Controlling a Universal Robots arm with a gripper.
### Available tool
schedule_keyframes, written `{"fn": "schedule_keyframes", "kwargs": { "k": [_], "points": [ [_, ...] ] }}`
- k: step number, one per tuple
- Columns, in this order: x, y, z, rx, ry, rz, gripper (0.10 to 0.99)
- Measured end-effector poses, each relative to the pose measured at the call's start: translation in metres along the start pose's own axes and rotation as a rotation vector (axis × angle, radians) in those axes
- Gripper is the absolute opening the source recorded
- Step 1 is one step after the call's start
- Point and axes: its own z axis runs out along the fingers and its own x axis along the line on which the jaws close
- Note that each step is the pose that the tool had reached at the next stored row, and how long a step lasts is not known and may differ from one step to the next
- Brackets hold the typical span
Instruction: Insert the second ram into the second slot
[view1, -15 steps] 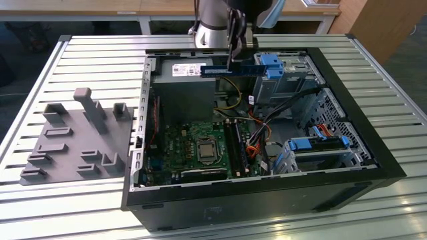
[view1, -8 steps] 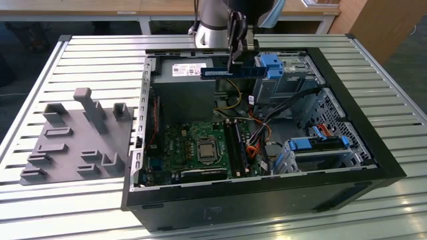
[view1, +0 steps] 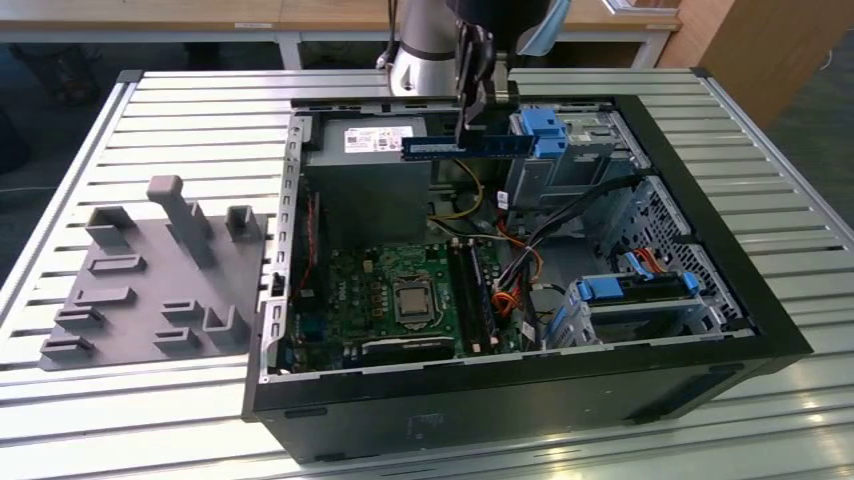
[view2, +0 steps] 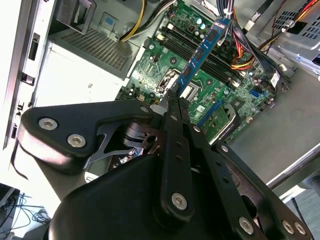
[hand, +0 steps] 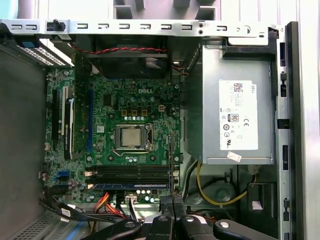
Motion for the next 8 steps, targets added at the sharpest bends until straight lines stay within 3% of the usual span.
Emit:
{"fn": "schedule_keyframes", "kwargs": {
  "k": [8],
  "points": [
    [0.0004,0.0,0.0,0.0,-0.0002,0.007,0.118]
  ]
}}
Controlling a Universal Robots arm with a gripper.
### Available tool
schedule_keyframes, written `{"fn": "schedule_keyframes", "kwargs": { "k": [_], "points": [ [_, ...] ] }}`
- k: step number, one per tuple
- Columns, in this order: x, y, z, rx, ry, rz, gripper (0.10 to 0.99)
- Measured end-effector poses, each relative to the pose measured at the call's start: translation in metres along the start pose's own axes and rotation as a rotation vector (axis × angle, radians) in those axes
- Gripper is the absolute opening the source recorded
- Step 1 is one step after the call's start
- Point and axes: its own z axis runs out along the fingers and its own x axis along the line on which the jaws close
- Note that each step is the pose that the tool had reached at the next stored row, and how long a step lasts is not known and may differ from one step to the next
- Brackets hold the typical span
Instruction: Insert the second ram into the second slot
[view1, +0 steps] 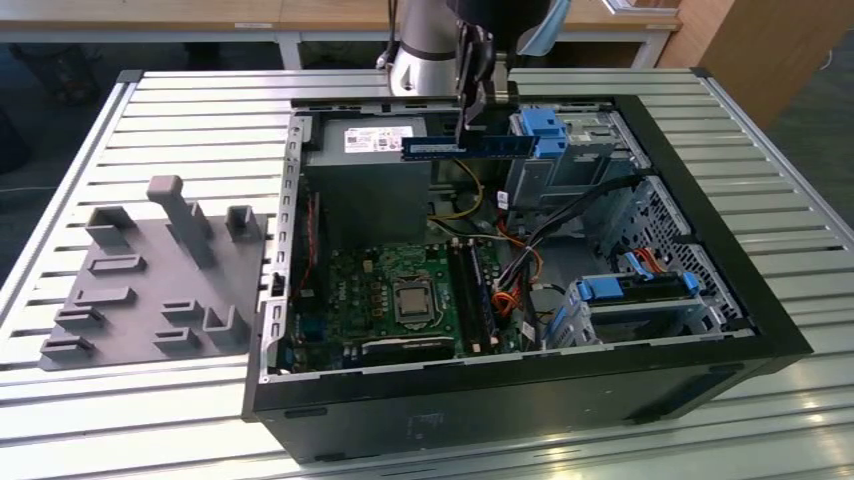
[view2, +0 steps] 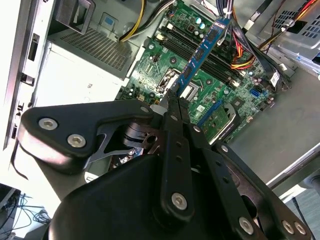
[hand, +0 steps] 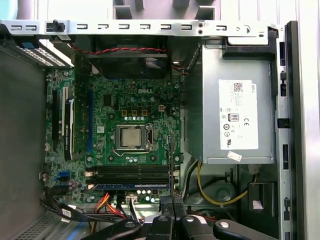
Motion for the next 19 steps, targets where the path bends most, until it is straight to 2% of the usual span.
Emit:
{"fn": "schedule_keyframes", "kwargs": {
  "k": [19],
  "points": [
    [0.0,0.0,0.0,0.001,-0.0016,0.043,0.118]
  ]
}}
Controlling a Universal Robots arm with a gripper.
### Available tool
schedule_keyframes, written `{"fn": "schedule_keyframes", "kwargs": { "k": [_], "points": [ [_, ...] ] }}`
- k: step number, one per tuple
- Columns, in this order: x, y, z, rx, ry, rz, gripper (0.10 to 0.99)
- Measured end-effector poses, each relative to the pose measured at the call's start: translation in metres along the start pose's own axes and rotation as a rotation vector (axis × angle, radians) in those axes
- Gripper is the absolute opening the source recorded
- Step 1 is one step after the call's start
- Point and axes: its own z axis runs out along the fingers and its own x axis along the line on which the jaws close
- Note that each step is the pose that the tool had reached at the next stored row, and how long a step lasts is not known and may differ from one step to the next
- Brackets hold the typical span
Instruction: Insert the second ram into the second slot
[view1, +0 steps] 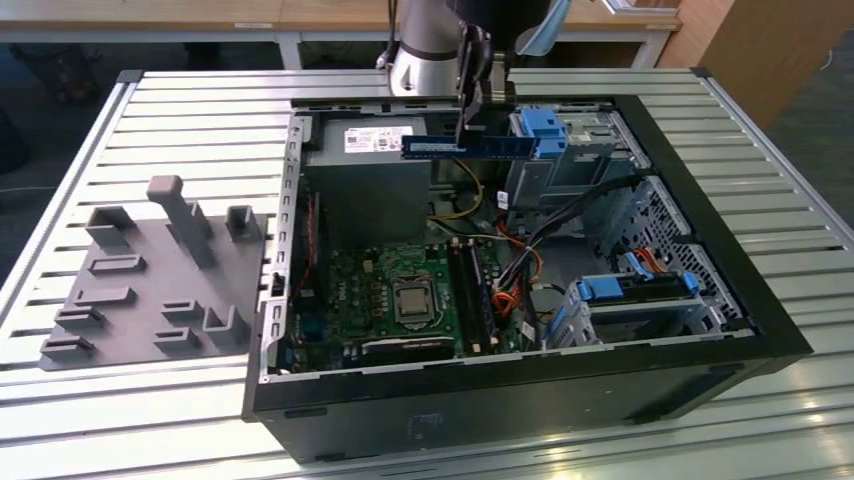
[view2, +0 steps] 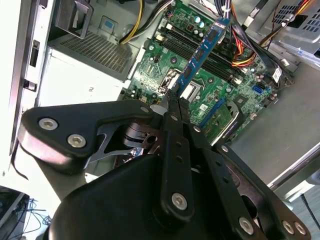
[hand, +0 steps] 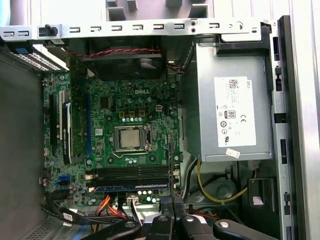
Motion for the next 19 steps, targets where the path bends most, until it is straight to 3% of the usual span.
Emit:
{"fn": "schedule_keyframes", "kwargs": {
  "k": [19],
  "points": [
    [0.0,0.0,0.0,0.001,-0.0014,0.039,0.118]
  ]
}}
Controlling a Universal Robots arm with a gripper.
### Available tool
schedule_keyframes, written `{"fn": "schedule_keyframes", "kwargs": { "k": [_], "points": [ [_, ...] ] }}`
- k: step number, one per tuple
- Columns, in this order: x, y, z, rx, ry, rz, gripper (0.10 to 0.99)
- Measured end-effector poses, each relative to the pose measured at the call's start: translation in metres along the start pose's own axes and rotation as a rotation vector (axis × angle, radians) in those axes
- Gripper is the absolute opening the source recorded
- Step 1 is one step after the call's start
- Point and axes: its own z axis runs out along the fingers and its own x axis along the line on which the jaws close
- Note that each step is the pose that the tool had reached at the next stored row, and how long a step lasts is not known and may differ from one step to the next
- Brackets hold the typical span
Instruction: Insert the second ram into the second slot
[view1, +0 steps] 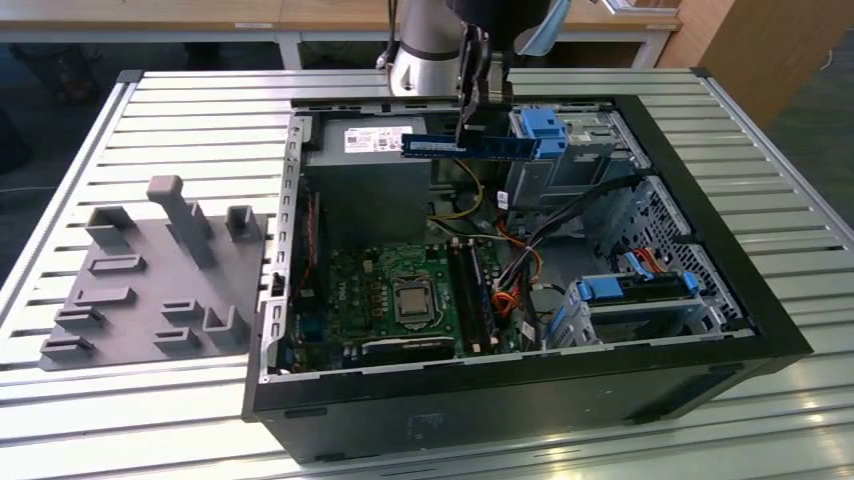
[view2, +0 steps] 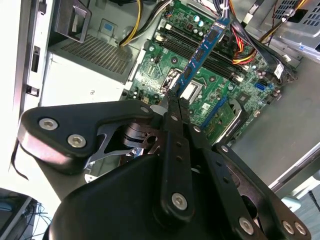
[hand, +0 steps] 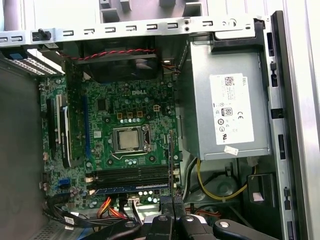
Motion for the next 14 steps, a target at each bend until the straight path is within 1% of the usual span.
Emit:
{"fn": "schedule_keyframes", "kwargs": {
  "k": [14],
  "points": [
    [0.0,0.0,0.0,0.001,-0.001,0.027,0.118]
  ]
}}
